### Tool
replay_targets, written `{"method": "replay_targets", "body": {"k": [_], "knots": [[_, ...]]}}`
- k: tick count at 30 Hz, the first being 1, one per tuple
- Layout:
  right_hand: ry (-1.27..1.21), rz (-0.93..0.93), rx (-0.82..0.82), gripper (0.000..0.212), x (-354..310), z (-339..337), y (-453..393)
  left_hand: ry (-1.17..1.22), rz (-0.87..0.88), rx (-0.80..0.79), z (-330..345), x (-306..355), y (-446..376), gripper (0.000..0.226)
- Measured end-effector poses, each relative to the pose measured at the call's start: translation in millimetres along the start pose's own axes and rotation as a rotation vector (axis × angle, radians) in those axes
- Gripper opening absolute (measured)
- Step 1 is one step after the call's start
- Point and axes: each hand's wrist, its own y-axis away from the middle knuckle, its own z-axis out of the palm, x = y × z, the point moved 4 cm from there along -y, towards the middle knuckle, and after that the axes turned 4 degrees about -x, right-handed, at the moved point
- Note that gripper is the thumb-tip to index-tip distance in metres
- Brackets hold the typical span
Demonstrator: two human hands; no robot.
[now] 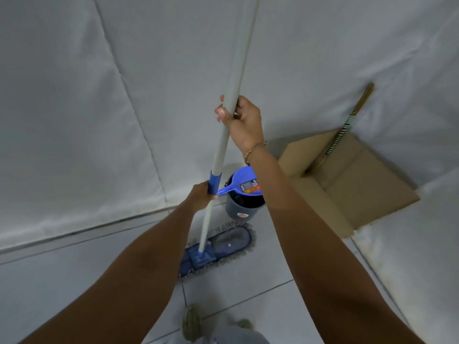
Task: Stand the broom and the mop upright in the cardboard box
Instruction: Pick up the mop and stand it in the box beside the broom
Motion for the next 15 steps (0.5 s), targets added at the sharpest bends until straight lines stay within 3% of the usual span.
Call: {"method": "replay_targets", "body": {"k": [5,9,15], "knots": [[0.006,-0.032,0.053,0.017,-12,-74,5,-0.004,0.071,-0.045,44,64,-4,0.026],[-0.01,-0.029,0.089,0.019,-9,-150,11,0.008,0.086,-0.083,93,119,-8,0.037],[0.029,-0.055,0.067,0.018,2,-272,18,-0.001,0.112,-0.1,177,197,-19,0.034]]}}
